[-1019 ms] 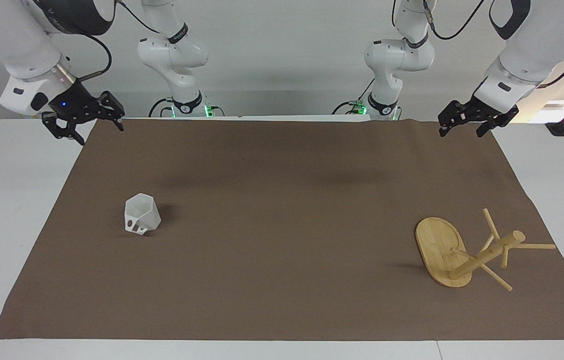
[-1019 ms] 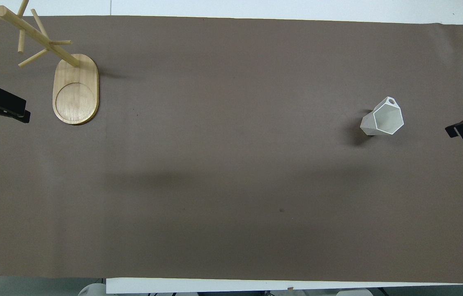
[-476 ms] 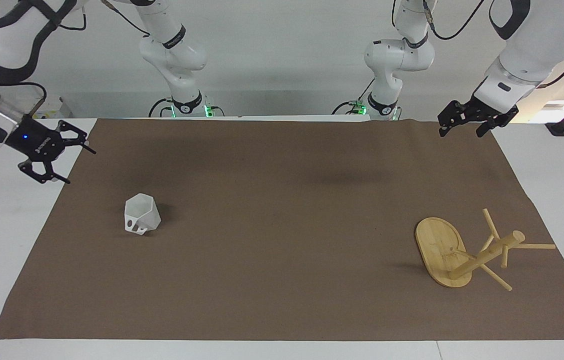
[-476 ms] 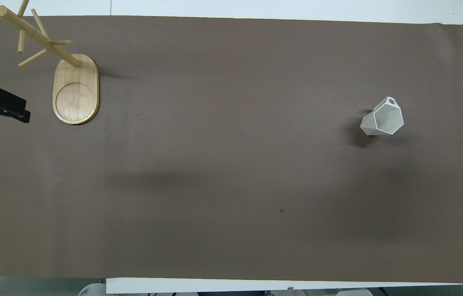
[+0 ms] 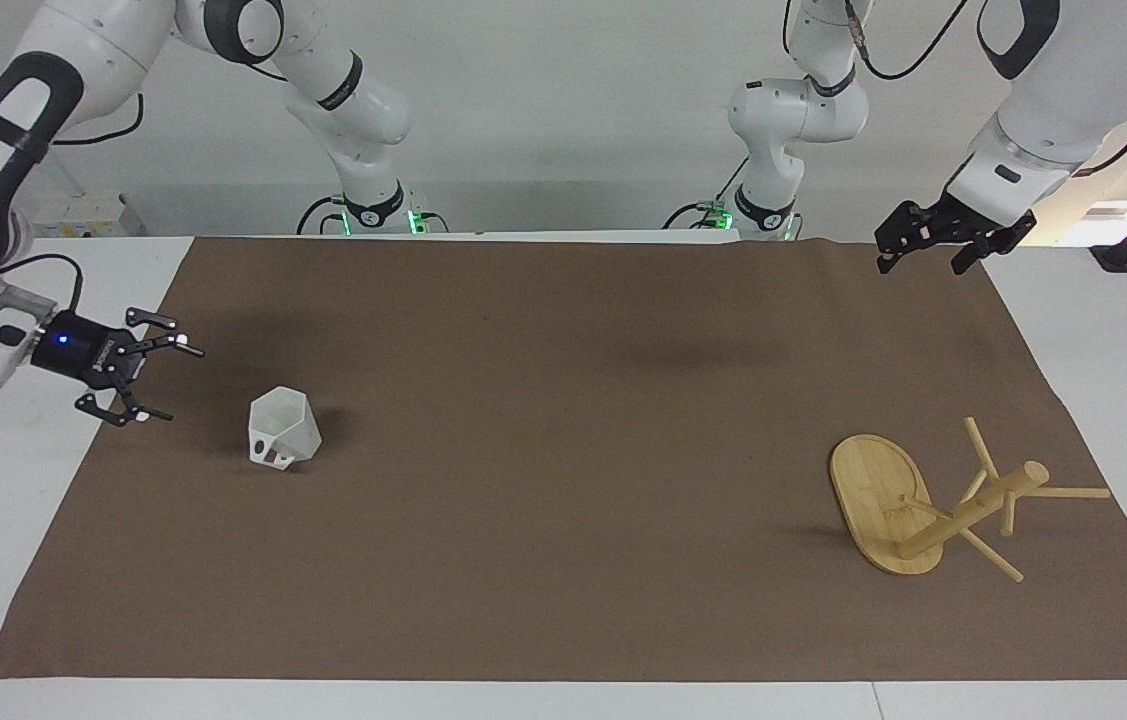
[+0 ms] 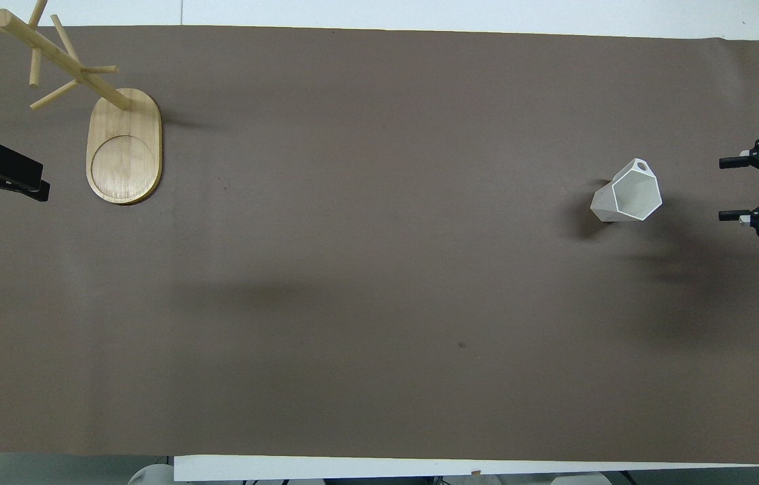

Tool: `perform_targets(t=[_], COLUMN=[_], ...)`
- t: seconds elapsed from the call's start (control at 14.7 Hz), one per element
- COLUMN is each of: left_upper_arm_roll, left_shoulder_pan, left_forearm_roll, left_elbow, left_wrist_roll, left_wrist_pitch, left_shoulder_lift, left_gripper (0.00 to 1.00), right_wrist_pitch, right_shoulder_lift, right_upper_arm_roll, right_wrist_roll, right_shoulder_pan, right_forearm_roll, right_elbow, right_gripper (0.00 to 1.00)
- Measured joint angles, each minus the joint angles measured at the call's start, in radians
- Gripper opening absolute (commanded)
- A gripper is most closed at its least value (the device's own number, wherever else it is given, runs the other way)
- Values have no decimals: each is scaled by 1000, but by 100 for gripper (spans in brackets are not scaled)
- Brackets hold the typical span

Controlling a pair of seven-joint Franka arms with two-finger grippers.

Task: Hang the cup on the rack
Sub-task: 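Reach the open right gripper to the white cup and close on it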

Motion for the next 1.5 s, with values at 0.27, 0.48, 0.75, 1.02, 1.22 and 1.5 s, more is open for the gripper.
perform_targets(t=[0.27,0.48,0.75,1.02,1.22,1.5], left_upper_arm_roll=[0,0,0,0,0,0], left_shoulder_pan=[0,0,0,0,0,0], left_forearm_roll=[0,0,0,0,0,0], left_elbow=[0,0,0,0,0,0], left_wrist_roll=[0,0,0,0,0,0], left_wrist_pitch=[0,0,0,0,0,0], left_shoulder_lift=[0,0,0,0,0,0], left_gripper=[100,100,100,100,100,100], right_wrist_pitch=[-14,-17,-15,-8,-2,4], right_shoulder_lift=[73,76,76,79,109,134], right_upper_arm_roll=[2,17,19,18,17,18], right_wrist_roll=[-185,-236,-287,-301,-325,-360], right_shoulder_pan=[-30,-27,3,18,18,32], right_forearm_roll=[128,183,254,278,303,325], right_elbow=[-79,-109,-160,-189,-202,-206], right_gripper=[100,100,100,100,100,100])
